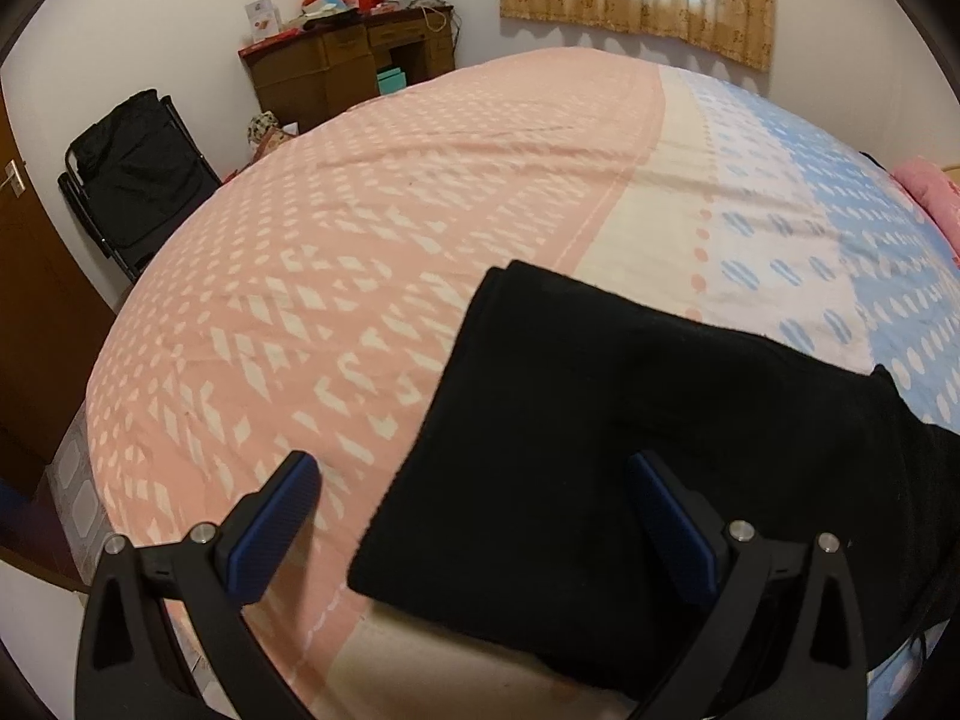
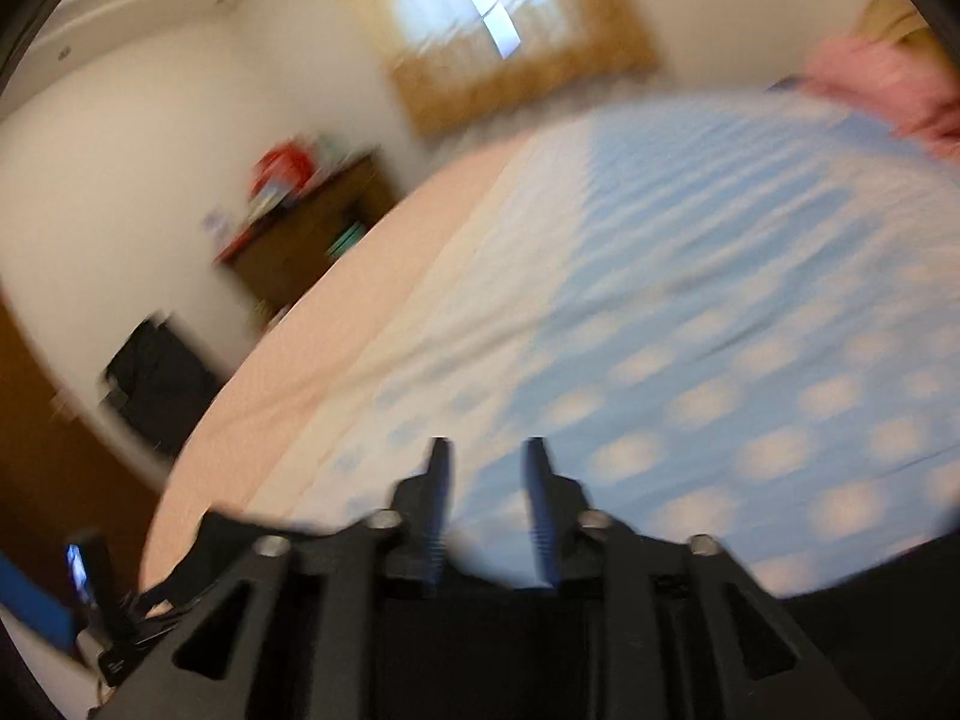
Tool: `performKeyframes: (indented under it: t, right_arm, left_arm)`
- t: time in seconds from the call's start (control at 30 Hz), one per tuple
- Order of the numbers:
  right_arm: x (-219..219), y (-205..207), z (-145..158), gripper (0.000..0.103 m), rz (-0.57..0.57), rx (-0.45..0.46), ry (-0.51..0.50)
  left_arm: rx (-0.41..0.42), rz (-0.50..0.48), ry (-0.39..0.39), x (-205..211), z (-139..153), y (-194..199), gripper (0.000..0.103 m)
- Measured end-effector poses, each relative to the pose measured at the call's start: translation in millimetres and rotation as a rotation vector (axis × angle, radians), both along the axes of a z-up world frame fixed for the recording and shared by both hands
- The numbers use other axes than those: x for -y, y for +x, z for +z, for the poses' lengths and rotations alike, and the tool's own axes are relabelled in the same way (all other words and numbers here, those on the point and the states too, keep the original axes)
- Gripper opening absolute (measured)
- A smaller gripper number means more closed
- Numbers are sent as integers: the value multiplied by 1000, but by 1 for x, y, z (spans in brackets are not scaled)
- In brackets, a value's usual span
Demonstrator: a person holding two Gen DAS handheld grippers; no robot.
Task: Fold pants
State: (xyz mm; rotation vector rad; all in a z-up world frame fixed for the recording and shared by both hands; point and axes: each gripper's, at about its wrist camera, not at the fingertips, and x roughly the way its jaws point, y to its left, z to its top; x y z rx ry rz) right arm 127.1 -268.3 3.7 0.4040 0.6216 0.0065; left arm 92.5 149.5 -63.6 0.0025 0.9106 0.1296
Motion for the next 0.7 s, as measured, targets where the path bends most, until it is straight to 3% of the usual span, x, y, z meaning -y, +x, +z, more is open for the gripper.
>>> performKeyframes:
  t: [0.03,0.07,0.13,0.27,0.33,0.5,0.57,0.63,0.7]
  right_arm:
    - [28,-11,8,72,-94,0,-34]
    - [52,-20,12,76,-174,-9,-58]
    - [114,-38,13,76,-363,-58,-95]
    - [225,-55,-16,76,-612,-294,-76]
    - [253,-59,-29,76,-668,-346,-78]
    - [268,-45,-65,74,-625,-501,-72]
    - [266,-46,-68,55,-651,-494,-120]
    - [265,-50,-66,16,-651,-477,-138]
    - [265,-65,-63,6,-621,-440,-94]
  left_arm:
    - [-1,1,5,1,0,1,103]
    - [-2,1,11,2,0,2,103]
    - [-4,3,20,4,1,4,103]
    - [-7,24,10,5,-1,5,103]
    - [-9,37,12,6,0,6,103]
    - [-18,43,56,13,1,9,103]
    - [-16,43,66,13,1,8,103]
    - [-13,45,72,14,1,8,103]
    - [-13,44,73,14,1,8,103]
